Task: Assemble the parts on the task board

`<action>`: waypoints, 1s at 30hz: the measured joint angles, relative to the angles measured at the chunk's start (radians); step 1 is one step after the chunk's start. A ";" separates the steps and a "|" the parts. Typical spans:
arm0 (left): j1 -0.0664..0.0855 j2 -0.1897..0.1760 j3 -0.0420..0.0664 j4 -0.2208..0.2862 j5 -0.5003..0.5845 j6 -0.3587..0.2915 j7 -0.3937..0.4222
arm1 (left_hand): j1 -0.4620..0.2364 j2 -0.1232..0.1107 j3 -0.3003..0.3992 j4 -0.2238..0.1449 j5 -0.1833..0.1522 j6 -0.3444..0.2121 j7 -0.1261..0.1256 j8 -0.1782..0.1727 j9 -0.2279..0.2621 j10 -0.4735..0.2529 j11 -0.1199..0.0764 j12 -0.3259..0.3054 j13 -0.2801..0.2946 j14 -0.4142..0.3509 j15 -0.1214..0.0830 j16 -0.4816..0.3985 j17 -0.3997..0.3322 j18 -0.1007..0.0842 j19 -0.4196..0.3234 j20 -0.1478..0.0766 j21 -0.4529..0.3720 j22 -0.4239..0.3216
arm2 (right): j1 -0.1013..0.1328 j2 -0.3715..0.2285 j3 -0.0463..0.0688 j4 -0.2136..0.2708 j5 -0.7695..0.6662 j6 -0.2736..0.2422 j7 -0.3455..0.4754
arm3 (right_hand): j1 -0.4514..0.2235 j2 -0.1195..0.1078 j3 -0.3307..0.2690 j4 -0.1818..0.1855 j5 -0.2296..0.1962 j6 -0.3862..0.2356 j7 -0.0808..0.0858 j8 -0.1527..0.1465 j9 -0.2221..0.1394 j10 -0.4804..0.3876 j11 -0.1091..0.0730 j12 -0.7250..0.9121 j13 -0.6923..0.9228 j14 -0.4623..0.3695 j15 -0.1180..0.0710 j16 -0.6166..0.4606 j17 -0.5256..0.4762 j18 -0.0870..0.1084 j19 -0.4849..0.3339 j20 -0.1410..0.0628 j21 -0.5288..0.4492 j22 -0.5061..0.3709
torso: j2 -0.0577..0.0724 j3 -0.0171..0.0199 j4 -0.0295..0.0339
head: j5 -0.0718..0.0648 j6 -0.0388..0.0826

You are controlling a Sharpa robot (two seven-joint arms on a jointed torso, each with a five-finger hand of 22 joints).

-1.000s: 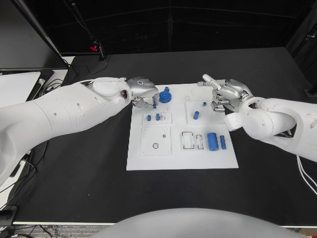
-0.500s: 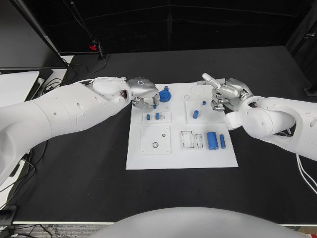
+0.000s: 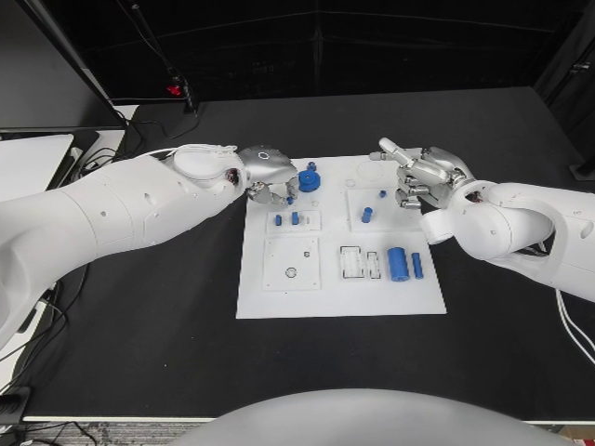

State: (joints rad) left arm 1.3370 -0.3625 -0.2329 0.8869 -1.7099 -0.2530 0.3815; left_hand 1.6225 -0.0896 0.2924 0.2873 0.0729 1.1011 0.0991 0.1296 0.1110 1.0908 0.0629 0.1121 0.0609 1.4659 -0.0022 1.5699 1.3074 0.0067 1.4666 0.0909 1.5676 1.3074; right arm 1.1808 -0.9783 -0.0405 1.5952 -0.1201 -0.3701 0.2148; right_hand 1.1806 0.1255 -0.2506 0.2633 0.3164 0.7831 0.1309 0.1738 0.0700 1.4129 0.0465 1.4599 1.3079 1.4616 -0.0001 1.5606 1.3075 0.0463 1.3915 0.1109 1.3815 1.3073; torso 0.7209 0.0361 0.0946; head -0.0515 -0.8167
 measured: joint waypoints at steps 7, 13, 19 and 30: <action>-0.002 0.001 -0.002 -0.003 0.000 0.015 -0.003 | -0.016 -0.021 0.000 0.000 0.001 -0.068 0.012 -0.040 -0.017 -0.013 0.013 -0.012 0.000 0.000 0.008 0.000 0.000 0.000 0.000 0.007 -0.006 0.000 | 0.000 0.000 0.000 0.000 0.000 0.000 0.000 | 0.000 0.000 0.000 0.000 0.000 0.000 0.000 0.000 0.000 0.000 0.000 0.000 0.000 0.000 0.000 0.000 0.000 0.000 0.000 0.000 0.000 0.000 | 0.000 0.0000 0.0002 | -0.001 0.001; -0.006 0.000 -0.003 -0.003 -0.002 0.023 -0.006 | -0.138 -0.079 -0.073 0.004 0.020 -0.144 0.050 -0.058 -0.035 -0.036 0.031 -0.015 0.002 -0.002 0.020 0.000 0.000 0.000 0.000 0.025 -0.008 0.000 | 0.000 0.000 0.000 0.000 0.000 0.000 0.000 | 0.003 0.003 0.000 0.000 0.000 0.000 0.000 0.000 0.000 0.000 0.000 0.000 0.000 0.000 0.000 0.000 0.000 0.000 0.000 0.000 0.000 0.000 | 0.000 -0.0001 0.0005 | -0.001 0.002; -0.006 -0.004 -0.004 -0.003 -0.001 0.014 -0.004 | -0.183 -0.090 -0.128 0.003 0.039 -0.185 0.062 -0.058 -0.041 -0.055 0.044 -0.015 0.003 -0.001 0.029 0.000 0.000 0.000 0.000 0.032 -0.012 0.000 | 0.000 0.000 0.000 0.000 0.000 0.000 0.000 | 0.004 0.004 0.000 0.000 0.000 0.000 0.000 0.000 0.000 0.000 0.000 0.000 0.000 0.000 0.000 0.000 0.000 0.000 0.000 0.000 0.000 0.000 | 0.000 -0.0001 0.0005 | 0.000 0.002; -0.006 -0.027 -0.004 0.000 0.003 -0.089 -0.020 | -0.178 -0.085 -0.137 0.004 0.044 -0.240 0.074 -0.058 -0.045 -0.078 0.053 -0.007 0.004 0.002 0.041 0.000 0.000 0.000 0.000 0.047 -0.022 0.000 | 0.000 0.000 0.000 -0.002 0.000 0.000 -0.001 | 0.004 0.004 0.000 0.000 0.000 0.000 0.000 0.000 0.000 0.000 0.000 0.000 0.000 0.000 0.000 0.000 0.000 0.000 0.000 0.000 0.000 0.000 | 0.000 -0.0007 0.0006 | -0.001 0.001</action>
State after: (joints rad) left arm 1.3309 -0.3898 -0.2371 0.8868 -1.7070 -0.3421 0.3620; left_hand 1.4440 -0.1749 0.1555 0.2913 0.1174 0.8608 0.1736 0.0720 0.0656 1.0125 0.1157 0.1049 0.0644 1.4678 0.0392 1.5699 1.3074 0.0067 1.4665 0.1377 1.5453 1.3074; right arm 1.1805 -0.9782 -0.0405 1.5936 -0.1201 -0.3696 0.2140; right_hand 1.1846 0.1295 -0.2506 0.2633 0.3164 0.7831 0.1309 0.1738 0.0700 1.4129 0.0465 1.4599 1.3080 1.4616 -0.0001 1.5606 1.3074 0.0463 1.3915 0.1109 1.3815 1.3073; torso 0.7210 0.0355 0.0952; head -0.0523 -0.8154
